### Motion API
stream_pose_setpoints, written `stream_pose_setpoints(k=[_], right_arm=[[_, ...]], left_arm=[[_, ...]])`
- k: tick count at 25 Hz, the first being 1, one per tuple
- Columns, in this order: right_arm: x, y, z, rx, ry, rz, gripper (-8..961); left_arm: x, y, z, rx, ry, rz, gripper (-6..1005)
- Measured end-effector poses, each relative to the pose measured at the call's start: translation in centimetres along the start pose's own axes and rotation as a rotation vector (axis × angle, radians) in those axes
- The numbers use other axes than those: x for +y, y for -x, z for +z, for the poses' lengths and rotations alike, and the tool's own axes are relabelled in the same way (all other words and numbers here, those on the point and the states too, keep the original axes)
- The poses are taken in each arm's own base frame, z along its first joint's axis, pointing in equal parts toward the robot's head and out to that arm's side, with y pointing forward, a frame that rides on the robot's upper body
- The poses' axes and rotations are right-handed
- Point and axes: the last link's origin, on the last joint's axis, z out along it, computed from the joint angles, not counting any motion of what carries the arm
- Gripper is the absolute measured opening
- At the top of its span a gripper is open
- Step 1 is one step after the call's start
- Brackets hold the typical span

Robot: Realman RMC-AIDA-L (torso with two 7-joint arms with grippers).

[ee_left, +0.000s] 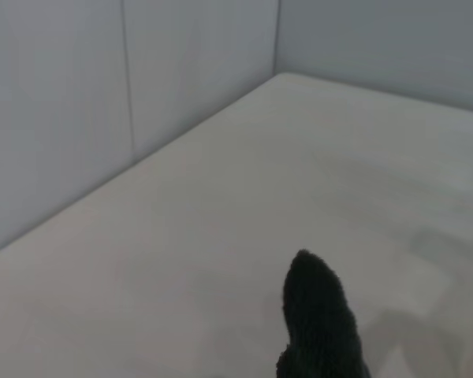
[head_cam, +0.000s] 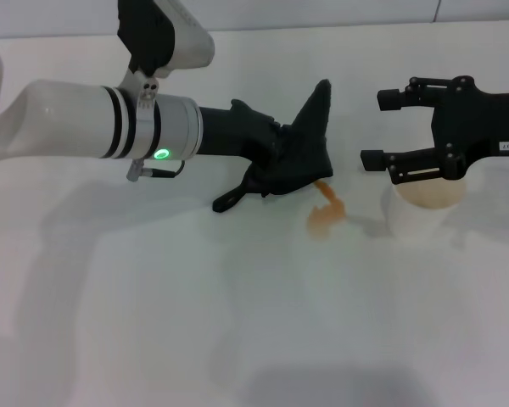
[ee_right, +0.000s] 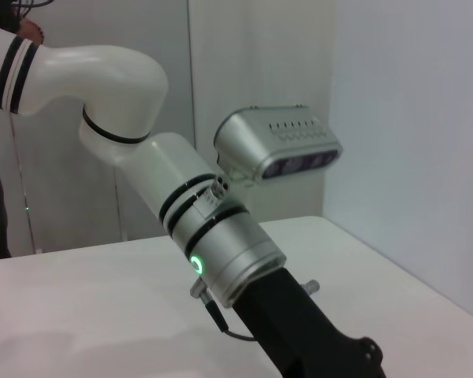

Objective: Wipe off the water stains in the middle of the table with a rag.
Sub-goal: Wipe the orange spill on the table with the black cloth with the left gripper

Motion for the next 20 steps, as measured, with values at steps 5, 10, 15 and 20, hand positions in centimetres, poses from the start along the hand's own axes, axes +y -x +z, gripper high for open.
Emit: stream_pose_setpoints(k=[5,10,15,20], right_arm=[[0.1,-0.1,-0.1,0.004,0.003,0.000,855],[0.3,-0.3,-0.2,0.006,0.006,-0.004,856],[0.3,-0.2,-0.2,0.006,0.008,-0.006,856],[0.3,-0.2,-0.2,0.007,0.009,-0.008,856]], left_arm=[[-0.1,0.8,0.1,-0.013,-0.021,-0.019,82],[-0.2,1.5,0.1,-0.021,-0.035,-0.025,82],[-0.2,1.4,0.4,-0.018,-0.039,-0.013,81],[1.0,1.2,1.3,-0.030,-0.005,0.017,77]])
